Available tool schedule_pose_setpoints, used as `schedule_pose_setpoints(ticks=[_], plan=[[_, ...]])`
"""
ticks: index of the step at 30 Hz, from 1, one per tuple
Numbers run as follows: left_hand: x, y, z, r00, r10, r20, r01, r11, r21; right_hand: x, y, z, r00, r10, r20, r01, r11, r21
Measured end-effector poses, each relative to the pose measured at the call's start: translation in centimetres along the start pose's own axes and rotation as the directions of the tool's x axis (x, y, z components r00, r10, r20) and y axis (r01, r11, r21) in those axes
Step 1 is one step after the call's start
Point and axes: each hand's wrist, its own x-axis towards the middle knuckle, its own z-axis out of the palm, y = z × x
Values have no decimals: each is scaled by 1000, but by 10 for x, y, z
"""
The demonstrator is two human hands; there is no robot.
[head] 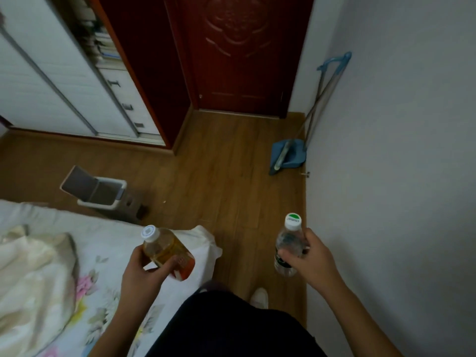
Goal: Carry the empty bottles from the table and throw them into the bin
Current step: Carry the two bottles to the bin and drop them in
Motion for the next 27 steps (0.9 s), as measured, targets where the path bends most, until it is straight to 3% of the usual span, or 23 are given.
schedule_pose_setpoints(ticks=[6,15,22,27], plan=[[64,33,9,991,-93,-92,92,996,-13,115,-80,-14,993,-82,80,86,995,-44],[227,111,61,992,-129,2,128,988,-90,250,-117,-37,999,17,45,-14,998,-60],[343,204,93,993,18,114,-3,992,-129,328,-144,-68,992,71,-109,-74,997,-28],[413,237,101,994,65,88,-50,986,-156,404,-174,-76,994,45,-97,-55,994,-96]])
